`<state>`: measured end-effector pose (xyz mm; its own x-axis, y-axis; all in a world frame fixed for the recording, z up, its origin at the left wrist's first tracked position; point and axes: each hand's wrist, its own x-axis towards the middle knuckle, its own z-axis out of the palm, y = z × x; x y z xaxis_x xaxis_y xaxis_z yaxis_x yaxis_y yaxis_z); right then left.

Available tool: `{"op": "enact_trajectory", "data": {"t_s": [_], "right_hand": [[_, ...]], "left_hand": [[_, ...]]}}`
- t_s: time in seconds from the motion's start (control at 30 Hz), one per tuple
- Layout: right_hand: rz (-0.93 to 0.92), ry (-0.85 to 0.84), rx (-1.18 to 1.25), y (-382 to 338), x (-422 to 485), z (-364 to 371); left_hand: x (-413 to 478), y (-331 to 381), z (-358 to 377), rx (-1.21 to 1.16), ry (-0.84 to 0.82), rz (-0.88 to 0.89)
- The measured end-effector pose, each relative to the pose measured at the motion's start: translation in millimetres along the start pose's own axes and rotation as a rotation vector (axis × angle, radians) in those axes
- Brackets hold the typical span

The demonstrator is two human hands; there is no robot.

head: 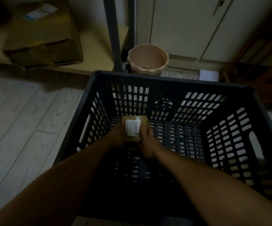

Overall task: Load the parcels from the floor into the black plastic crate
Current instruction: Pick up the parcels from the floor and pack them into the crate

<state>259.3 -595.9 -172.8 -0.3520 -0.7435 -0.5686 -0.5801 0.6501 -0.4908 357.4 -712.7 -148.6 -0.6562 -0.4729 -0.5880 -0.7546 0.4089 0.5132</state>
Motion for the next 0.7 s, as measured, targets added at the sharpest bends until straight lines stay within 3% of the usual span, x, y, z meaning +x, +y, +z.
{"op": "enact_trajectory", "data": {"t_s": [0.1, 0.37, 0.4, 0.5, 0.7], "right_hand": [[0.034, -0.034, -0.015, 3.1, 7.4, 13.3], [-0.062, -0.052, 0.056, -19.0, 33.8, 17.6], [-0.086, -0.052, 0.075, -24.8, 37.6, 18.2], [-0.134, 0.158, -0.004, -25.6, 54.2, 30.5], [-0.025, 0.169, 0.147, -29.1, 65.3, 27.5]], "left_hand": [[7.8, -6.9, 7.8, 0.065, -0.021, -0.026], [8.9, -34.3, 5.1, 0.284, 0.195, -0.1], [9.7, -37.7, 4.9, 0.318, 0.185, -0.124], [10.0, -39.7, 8.2, 0.477, 0.123, -0.121], [20.5, -33.4, 1.1, 0.503, 0.061, -0.119]]}}
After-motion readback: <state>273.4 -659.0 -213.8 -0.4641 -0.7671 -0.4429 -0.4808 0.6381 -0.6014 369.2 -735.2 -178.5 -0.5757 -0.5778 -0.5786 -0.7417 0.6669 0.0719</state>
